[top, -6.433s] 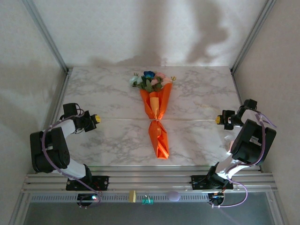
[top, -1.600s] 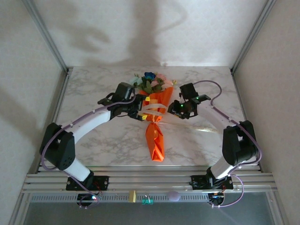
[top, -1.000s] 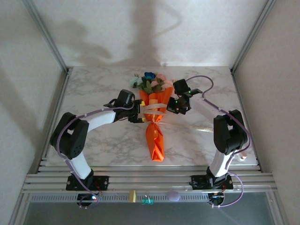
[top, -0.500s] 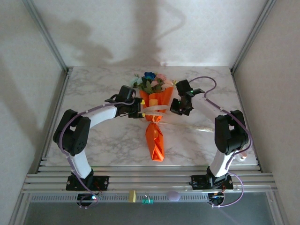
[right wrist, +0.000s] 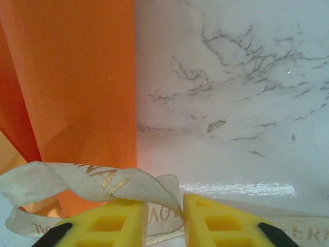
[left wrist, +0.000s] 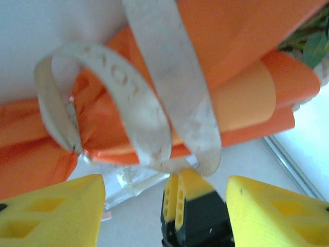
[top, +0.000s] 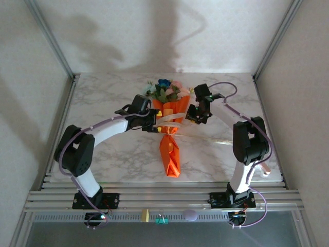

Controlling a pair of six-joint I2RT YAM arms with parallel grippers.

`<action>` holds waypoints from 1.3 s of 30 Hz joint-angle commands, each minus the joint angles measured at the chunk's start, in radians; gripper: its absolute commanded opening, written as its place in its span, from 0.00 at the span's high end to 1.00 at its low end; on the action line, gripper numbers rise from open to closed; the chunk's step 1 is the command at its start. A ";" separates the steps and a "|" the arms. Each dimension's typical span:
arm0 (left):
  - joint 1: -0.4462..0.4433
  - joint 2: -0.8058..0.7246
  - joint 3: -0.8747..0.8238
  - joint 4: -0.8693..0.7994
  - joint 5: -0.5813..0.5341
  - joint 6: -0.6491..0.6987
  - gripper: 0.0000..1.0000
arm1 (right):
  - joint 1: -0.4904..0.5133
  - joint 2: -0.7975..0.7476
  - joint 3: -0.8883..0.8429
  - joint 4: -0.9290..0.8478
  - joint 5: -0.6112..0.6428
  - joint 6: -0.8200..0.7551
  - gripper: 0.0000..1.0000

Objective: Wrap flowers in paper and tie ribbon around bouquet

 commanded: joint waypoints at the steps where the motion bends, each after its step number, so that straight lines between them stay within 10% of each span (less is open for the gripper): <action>1: -0.033 -0.045 -0.014 -0.013 -0.002 -0.023 0.31 | 0.002 -0.048 0.001 -0.032 -0.022 0.012 0.74; 17: -0.046 0.082 0.125 0.075 0.002 0.022 0.25 | -0.163 -0.320 -0.211 -0.146 0.199 0.125 0.48; 24: -0.050 0.159 0.376 -0.202 0.003 0.497 0.29 | -0.493 -0.355 -0.429 -0.099 0.072 0.206 0.56; 39: -0.156 0.242 0.628 -0.345 -0.030 1.255 0.48 | -0.627 -0.116 -0.394 -0.034 0.042 0.303 0.55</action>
